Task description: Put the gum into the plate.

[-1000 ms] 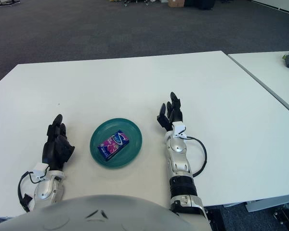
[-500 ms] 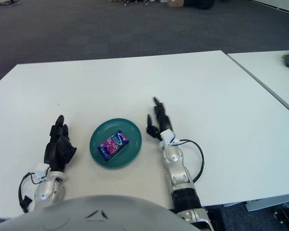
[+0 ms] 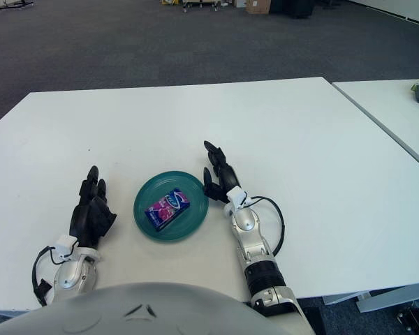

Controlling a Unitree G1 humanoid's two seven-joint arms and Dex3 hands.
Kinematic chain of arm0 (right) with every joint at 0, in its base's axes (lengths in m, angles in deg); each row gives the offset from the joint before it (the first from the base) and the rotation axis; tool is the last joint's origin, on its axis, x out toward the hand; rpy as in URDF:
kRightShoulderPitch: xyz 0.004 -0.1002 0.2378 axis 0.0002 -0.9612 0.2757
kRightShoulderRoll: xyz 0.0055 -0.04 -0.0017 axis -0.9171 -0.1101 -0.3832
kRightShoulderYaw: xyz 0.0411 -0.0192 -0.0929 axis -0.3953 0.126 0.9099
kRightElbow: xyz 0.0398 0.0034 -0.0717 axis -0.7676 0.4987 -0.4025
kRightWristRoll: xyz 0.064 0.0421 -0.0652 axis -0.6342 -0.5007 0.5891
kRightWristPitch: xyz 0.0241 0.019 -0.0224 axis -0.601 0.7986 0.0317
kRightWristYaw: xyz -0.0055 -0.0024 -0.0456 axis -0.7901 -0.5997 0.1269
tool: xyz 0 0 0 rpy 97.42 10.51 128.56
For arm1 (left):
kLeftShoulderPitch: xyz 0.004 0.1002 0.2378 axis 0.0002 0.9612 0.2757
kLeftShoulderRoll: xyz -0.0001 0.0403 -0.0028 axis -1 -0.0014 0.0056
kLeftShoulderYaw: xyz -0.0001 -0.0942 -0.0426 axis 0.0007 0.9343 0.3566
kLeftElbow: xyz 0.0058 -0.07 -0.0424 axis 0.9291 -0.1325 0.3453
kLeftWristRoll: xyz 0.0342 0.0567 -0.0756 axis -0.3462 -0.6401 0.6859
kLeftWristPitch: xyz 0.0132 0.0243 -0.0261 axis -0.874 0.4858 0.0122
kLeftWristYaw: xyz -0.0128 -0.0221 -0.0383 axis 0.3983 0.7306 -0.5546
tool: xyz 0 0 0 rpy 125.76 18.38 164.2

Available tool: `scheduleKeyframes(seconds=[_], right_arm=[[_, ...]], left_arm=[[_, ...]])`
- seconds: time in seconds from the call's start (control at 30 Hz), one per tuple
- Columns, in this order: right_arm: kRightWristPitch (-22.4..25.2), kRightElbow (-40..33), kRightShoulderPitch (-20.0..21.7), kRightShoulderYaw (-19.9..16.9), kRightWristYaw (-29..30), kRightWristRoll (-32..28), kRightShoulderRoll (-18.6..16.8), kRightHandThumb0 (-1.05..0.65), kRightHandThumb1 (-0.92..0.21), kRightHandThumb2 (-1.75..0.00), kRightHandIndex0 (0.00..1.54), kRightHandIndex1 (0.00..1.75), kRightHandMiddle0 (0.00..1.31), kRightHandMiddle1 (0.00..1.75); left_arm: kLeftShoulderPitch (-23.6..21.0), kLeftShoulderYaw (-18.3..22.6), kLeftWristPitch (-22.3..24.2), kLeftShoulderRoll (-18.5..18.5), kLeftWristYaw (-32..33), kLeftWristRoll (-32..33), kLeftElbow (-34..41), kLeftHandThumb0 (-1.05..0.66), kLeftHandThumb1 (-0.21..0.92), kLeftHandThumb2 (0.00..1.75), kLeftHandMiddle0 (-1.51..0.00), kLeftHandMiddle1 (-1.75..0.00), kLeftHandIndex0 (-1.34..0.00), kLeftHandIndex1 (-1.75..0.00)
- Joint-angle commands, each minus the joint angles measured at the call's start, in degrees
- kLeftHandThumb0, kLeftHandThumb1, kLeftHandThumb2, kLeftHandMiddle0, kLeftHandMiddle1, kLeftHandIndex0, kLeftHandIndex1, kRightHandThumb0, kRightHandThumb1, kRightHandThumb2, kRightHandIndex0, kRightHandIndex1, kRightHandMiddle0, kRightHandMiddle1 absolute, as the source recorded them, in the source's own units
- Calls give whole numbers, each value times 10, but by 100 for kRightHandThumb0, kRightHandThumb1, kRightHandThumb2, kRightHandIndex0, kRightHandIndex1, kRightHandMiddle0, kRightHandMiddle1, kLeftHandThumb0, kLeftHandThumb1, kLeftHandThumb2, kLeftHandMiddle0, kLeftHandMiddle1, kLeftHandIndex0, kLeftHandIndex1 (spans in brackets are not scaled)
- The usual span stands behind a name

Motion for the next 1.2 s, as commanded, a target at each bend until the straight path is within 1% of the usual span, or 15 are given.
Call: scheduleKeyframes(seconds=[0.0, 0.13, 0.3, 0.43, 0.63, 0.97, 1.07, 1.17], right_arm=[[-33, 75, -46, -4, 7, 17, 21, -85, -92, -98, 7, 1, 0, 35], [-33, 71, -49, -2, -5, 4, 15, -88, -92, -96, 9, 2, 0, 40], [-29, 61, -53, 2, 4, 13, 14, -91, -92, -95, 11, 2, 0, 45], [-24, 57, -54, 1, 9, 12, 12, -93, -92, -95, 12, 2, 0, 46], [-20, 64, -49, -1, 5, 5, 11, -95, -92, -95, 10, 0, 0, 42], [-42, 80, -46, 0, 22, 14, 11, -93, -92, -97, 11, 1, 0, 36], [-45, 83, -45, -1, 25, 10, 8, -91, -92, -97, 11, 1, 0, 35], [-50, 89, -44, -7, 28, -3, -2, -88, -92, -97, 11, 1, 0, 34]], left_arm=[[-7, -4, -1, -7, -6, -7, -8, -105, 92, 100, 0, 0, 0, 0], [-7, -6, -8, -10, -13, -5, -9, -105, 92, 101, 0, 0, 0, 0], [-7, -7, -17, -13, -22, 3, -11, -105, 92, 104, 0, 0, 0, 0], [-9, -8, -25, -14, -28, 5, -15, -105, 92, 106, 0, 0, 0, 0], [-11, -8, -34, -14, -24, -3, -20, -105, 92, 107, 0, 0, 0, 0], [-12, -5, -36, -14, -22, -3, -23, -105, 92, 107, 0, 0, 0, 0], [-13, -4, -37, -14, -23, -1, -26, -105, 92, 106, 0, 0, 0, 0], [-17, -5, -41, -11, -28, 10, -30, -105, 92, 105, 0, 0, 0, 0]])
